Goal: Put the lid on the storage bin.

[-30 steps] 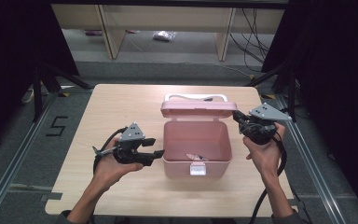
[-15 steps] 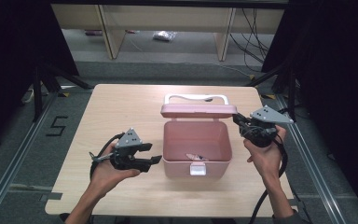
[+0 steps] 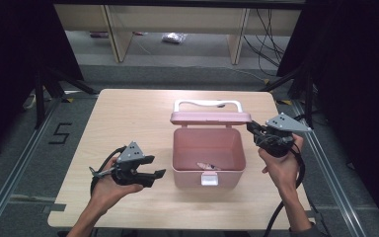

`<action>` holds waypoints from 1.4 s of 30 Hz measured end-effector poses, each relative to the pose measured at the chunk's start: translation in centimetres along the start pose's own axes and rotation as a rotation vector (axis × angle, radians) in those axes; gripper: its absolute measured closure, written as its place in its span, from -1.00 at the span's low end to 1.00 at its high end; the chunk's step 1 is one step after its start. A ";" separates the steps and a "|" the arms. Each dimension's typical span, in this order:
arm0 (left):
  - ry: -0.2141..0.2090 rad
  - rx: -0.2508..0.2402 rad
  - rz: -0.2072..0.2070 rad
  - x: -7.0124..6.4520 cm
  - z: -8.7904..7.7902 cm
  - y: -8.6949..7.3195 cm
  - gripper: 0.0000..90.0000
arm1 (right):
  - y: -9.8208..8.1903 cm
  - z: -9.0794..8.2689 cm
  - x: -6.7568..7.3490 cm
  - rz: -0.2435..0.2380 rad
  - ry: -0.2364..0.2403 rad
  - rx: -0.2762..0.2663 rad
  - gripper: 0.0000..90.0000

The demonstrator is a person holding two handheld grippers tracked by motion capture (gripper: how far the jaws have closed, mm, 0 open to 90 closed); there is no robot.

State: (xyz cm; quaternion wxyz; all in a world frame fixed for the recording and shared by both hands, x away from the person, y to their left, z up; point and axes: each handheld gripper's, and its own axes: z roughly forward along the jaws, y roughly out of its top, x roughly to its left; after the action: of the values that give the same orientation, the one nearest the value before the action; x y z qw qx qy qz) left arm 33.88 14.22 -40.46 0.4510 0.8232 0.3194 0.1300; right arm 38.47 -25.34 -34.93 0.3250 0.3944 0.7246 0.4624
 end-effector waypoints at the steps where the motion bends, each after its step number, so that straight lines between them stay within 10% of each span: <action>1: 0.000 0.005 0.010 0.1 -0.1 -0.1 -0.15 | 0.0 -0.1 0.0 0.001 -0.001 0.006 0.88; 42: 0.030 0.049 0.058 -2.0 -0.7 -5.8 -0.29 | -2.3 -1.3 0.9 0.007 0.037 0.038 0.80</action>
State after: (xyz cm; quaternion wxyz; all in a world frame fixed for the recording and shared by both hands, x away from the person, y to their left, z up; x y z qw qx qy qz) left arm 29.62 15.68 -44.72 0.4220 0.8408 0.3051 0.1477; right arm 36.30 -25.69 -36.64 0.3023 0.3945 0.7377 0.4568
